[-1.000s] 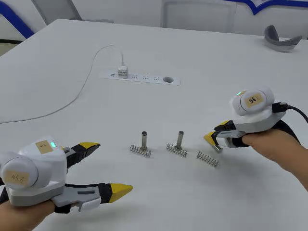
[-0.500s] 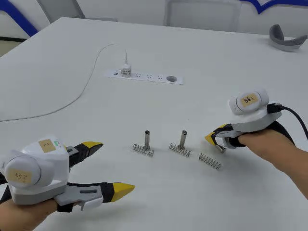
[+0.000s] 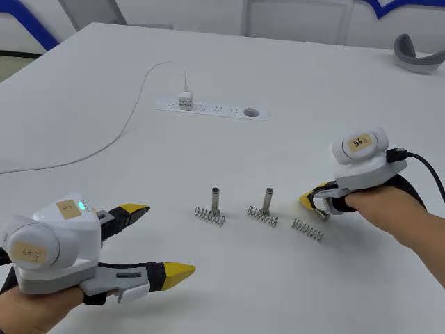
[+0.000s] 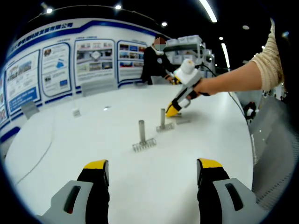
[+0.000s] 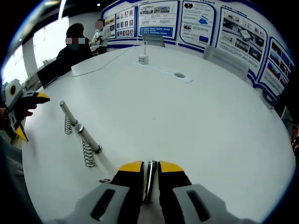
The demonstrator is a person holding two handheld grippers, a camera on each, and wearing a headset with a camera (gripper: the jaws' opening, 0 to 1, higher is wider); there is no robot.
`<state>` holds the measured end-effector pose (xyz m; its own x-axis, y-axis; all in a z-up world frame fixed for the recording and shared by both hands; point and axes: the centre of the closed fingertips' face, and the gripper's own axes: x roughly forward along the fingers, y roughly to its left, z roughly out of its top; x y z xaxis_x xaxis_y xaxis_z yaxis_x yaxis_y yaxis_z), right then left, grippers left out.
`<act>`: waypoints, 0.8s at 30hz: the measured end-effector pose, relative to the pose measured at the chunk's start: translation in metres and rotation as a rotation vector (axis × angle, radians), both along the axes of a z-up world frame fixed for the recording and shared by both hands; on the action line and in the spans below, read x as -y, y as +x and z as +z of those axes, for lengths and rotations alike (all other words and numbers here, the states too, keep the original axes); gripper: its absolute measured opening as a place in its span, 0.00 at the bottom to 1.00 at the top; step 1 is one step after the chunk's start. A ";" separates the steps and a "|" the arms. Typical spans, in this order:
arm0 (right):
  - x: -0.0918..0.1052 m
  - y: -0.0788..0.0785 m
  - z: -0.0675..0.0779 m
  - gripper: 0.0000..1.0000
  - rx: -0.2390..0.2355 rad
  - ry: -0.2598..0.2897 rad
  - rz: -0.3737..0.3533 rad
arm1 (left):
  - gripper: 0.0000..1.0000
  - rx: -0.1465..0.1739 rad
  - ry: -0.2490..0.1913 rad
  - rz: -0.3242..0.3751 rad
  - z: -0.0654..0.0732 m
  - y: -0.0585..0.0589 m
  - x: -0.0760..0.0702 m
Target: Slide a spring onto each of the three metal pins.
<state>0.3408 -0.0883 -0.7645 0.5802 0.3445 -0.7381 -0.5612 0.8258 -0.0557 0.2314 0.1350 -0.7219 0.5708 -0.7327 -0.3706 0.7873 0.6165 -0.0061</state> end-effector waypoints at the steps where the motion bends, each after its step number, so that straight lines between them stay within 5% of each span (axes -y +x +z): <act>1: 0.000 0.000 0.000 0.13 -0.001 -0.001 0.000 | 0.78 -0.001 0.001 0.001 0.000 0.000 0.000; 24: -0.001 -0.004 -0.002 0.09 -0.067 0.026 -0.046 | 0.77 -0.004 -0.003 0.008 0.003 0.001 -0.001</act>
